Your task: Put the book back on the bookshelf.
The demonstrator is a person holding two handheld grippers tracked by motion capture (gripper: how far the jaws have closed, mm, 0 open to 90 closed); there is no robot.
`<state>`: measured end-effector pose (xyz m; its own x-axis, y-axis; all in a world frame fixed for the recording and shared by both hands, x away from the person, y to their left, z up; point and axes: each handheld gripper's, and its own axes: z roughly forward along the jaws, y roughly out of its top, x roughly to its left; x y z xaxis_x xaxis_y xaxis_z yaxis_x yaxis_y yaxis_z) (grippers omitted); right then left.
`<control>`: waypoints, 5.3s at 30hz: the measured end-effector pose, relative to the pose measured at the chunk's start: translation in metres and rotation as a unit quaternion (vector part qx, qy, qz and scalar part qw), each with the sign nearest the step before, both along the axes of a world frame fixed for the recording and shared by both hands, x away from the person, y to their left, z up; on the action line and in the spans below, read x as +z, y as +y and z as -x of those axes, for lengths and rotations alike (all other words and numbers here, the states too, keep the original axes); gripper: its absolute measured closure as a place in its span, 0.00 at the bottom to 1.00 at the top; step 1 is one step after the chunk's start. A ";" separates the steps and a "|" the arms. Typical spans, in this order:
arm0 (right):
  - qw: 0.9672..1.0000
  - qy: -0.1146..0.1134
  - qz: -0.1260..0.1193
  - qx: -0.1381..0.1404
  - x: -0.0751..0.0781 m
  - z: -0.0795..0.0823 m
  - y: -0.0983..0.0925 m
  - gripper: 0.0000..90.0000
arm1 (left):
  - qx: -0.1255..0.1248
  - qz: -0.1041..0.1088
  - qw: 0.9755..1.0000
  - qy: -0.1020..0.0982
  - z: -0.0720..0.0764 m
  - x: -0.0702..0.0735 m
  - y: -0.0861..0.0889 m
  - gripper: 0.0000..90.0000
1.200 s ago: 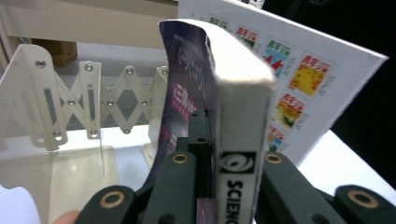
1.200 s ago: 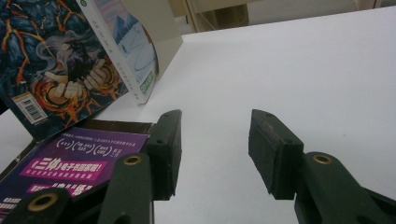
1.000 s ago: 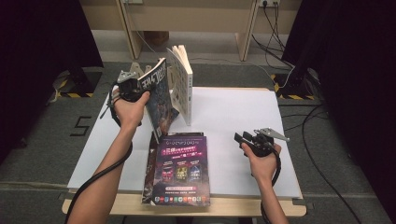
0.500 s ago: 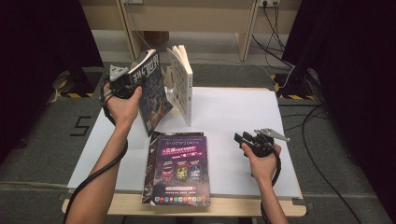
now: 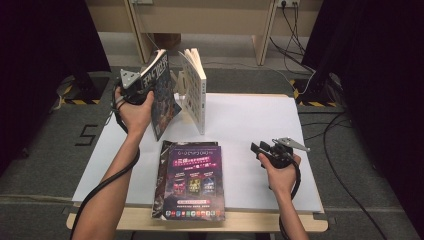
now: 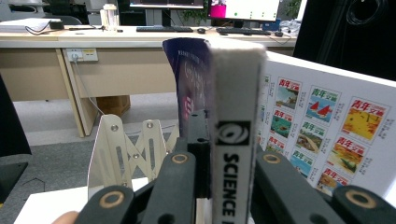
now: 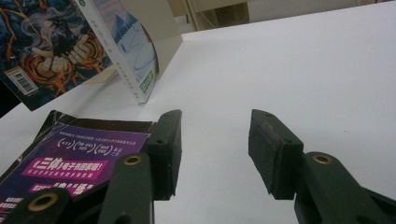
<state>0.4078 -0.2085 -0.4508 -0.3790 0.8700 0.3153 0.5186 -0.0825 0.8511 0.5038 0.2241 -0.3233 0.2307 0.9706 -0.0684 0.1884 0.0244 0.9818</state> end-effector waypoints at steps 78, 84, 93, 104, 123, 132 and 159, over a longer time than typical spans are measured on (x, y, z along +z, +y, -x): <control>1.000 0.015 -0.006 0.002 -0.003 0.000 -0.002 0.61 | -0.013 -0.009 0.999 0.037 -0.005 -0.016 0.003 0.88; 1.000 0.014 -0.006 0.002 -0.004 0.000 -0.002 0.61 | -0.011 -0.006 0.998 0.065 -0.006 -0.010 0.001 0.89; 1.000 0.017 -0.008 0.002 -0.004 0.000 -0.002 0.61 | -0.017 -0.015 0.997 0.076 -0.006 -0.007 -0.002 0.91; 1.000 0.018 -0.009 -0.001 -0.004 0.000 -0.002 0.61 | -0.014 -0.002 0.998 0.060 -0.008 -0.009 0.000 0.92; 1.000 0.014 -0.003 0.002 -0.005 0.000 -0.003 0.61 | 0.013 -0.020 1.000 0.007 -0.012 -0.004 -0.004 0.92; 1.000 0.017 -0.005 0.002 -0.005 -0.001 -0.003 0.61 | 0.025 -0.019 1.000 0.001 -0.020 -0.008 -0.002 0.92; 1.000 0.015 -0.003 0.002 -0.006 -0.001 -0.004 0.61 | 0.037 -0.023 0.999 0.001 -0.038 -0.021 -0.009 0.92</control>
